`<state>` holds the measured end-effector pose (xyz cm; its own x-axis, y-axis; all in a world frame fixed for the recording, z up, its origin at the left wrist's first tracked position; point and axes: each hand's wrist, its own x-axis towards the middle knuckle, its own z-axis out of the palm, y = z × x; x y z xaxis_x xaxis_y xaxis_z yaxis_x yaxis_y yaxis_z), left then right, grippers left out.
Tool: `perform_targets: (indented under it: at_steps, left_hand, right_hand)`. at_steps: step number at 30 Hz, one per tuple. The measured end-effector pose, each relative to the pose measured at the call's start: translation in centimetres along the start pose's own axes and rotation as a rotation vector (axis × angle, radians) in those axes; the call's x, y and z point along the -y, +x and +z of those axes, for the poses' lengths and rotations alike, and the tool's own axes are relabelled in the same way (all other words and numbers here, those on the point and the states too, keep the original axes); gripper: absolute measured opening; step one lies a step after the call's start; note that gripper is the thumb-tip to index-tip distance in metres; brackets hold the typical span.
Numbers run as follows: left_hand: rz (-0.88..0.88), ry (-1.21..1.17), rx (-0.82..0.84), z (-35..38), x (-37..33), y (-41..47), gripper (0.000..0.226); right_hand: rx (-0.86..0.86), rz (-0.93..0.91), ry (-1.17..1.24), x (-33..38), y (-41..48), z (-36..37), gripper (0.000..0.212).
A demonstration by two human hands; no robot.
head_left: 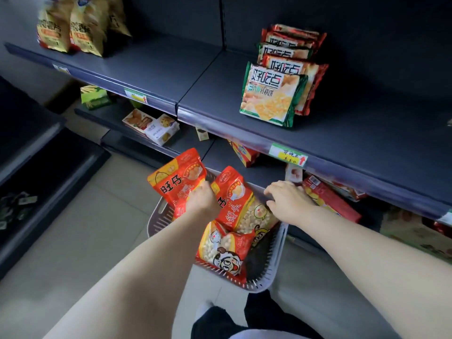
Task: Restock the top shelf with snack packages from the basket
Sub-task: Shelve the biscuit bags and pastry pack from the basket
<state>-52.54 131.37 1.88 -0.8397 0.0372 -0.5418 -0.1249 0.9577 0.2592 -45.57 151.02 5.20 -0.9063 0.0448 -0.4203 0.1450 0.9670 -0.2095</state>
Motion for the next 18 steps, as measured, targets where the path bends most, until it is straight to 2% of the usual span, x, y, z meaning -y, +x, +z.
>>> perform_targets:
  at_steps: [8, 11, 16, 18]
  left_hand:
    - [-0.025, 0.085, 0.0, 0.1, 0.5, 2.7, 0.06]
    - [0.014, 0.035, 0.036, -0.2, 0.8, 3.5, 0.04]
    - [0.175, -0.357, 0.031, -0.1, -0.8, 2.3, 0.021]
    - [0.286, -0.347, 0.035, -0.4, -1.8, 1.3, 0.014]
  right_hand:
    - [0.04, 0.042, 0.05, -0.6, 0.3, 0.8, 0.037]
    - [0.053, 0.089, 0.086, -0.4, 0.2, 1.3, 0.038]
    - [0.048, 0.174, 0.177, -0.1, -0.1, 2.1, 0.038]
    - [0.051, 0.233, 0.222, -0.2, -0.2, 2.1, 0.042]
